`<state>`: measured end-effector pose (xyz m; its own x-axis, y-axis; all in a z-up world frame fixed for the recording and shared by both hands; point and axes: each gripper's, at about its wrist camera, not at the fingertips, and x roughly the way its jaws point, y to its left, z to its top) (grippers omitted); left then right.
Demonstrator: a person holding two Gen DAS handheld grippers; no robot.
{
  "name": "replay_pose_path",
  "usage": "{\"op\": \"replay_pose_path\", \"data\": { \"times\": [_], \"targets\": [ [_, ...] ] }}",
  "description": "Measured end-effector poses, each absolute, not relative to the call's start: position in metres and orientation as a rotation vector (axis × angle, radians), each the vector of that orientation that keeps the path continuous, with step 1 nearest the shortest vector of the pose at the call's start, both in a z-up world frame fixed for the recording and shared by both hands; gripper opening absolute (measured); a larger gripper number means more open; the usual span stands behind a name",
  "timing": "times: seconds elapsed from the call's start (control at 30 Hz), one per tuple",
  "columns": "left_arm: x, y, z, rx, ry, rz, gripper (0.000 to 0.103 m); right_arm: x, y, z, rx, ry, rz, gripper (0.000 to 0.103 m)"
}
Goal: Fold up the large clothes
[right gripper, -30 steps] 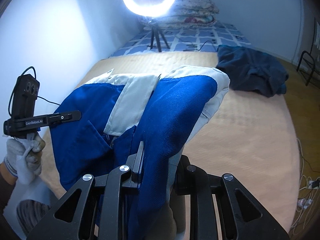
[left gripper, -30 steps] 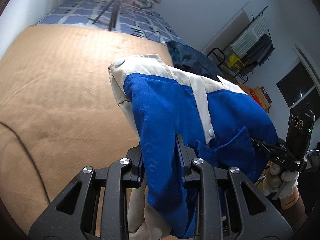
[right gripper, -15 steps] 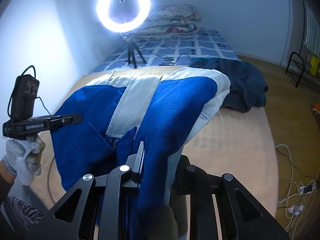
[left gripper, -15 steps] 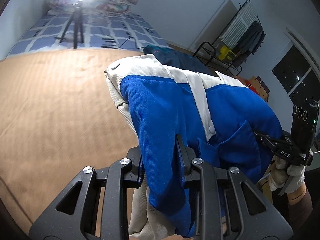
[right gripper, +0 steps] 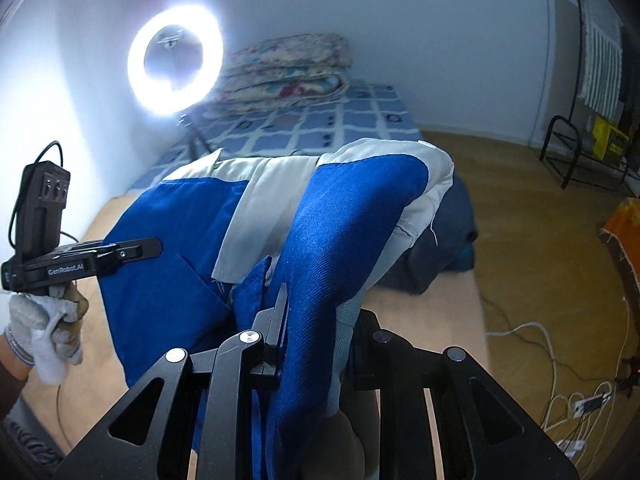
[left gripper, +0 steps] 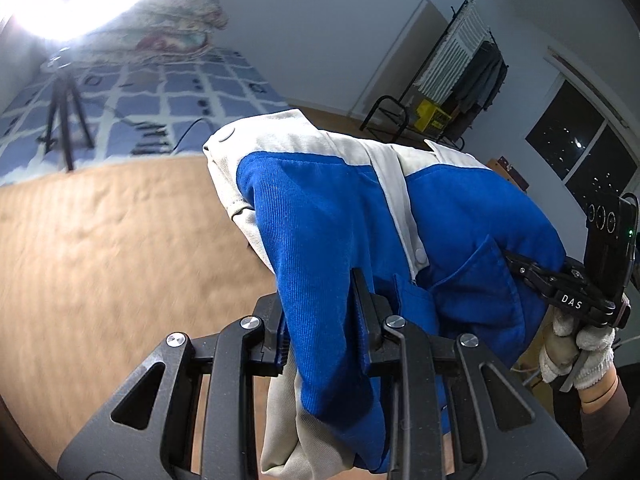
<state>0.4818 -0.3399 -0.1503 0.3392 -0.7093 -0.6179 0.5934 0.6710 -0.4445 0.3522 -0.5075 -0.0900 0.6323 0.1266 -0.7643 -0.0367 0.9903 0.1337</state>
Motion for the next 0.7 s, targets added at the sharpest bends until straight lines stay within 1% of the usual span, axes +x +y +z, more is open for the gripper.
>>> {"op": "replay_pose_path", "data": {
  "times": [0.43,0.7],
  "targets": [
    [0.558,-0.409,-0.147,-0.157,0.845,-0.865,0.024,0.430,-0.553,-0.102,0.114,0.869,0.041,0.019],
    [0.606,-0.451,-0.140,-0.157,0.791,-0.843,0.024,0.483,-0.600,-0.103,0.147,0.821,0.047,0.019]
  ]
}}
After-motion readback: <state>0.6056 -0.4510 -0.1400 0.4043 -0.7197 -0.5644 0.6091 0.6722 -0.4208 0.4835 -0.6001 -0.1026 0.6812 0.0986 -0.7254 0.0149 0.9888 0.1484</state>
